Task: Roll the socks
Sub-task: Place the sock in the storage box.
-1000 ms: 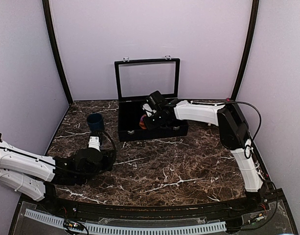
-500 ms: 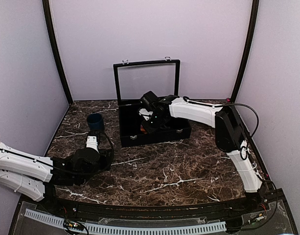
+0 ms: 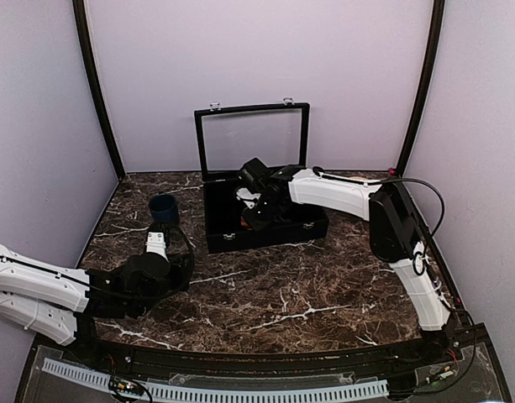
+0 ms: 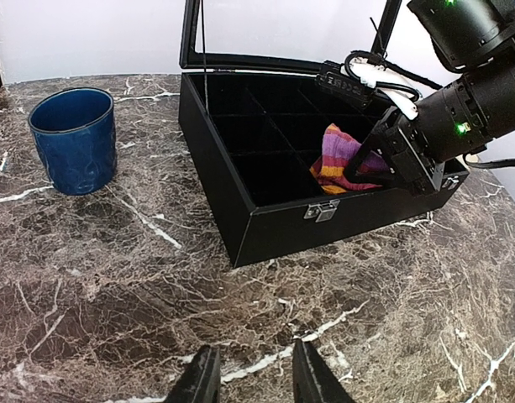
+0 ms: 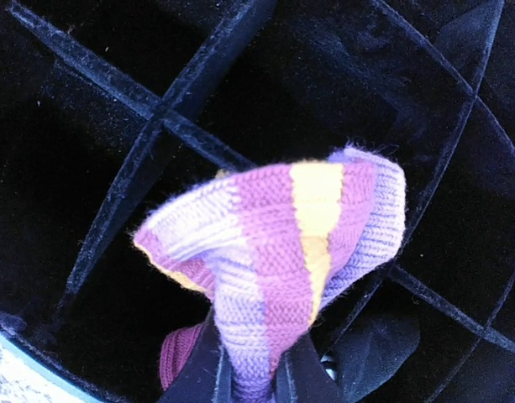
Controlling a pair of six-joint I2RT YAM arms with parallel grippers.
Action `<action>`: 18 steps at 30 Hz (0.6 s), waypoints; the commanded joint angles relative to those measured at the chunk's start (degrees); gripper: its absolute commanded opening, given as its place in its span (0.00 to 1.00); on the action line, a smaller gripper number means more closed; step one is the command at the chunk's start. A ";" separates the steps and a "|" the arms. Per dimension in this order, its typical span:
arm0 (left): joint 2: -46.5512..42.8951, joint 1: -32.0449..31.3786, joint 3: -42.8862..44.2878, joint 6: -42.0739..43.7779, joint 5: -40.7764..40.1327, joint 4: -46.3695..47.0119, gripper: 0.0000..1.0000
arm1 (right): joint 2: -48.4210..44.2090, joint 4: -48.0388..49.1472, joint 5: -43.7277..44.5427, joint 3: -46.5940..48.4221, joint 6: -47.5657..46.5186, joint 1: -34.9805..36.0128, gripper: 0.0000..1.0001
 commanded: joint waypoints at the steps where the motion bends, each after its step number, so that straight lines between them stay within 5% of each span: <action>1: 0.09 0.37 0.48 0.70 -1.37 -0.50 0.31 | 5.39 -11.64 -3.00 1.31 -1.61 2.91 0.00; 16: 3.87 0.46 1.77 2.61 -2.50 1.86 0.32 | 12.95 -16.47 -5.04 11.61 -4.07 0.91 0.00; 18: 4.35 0.46 1.88 2.82 -2.66 2.09 0.32 | 13.63 -16.94 -4.76 12.11 -4.14 0.68 0.09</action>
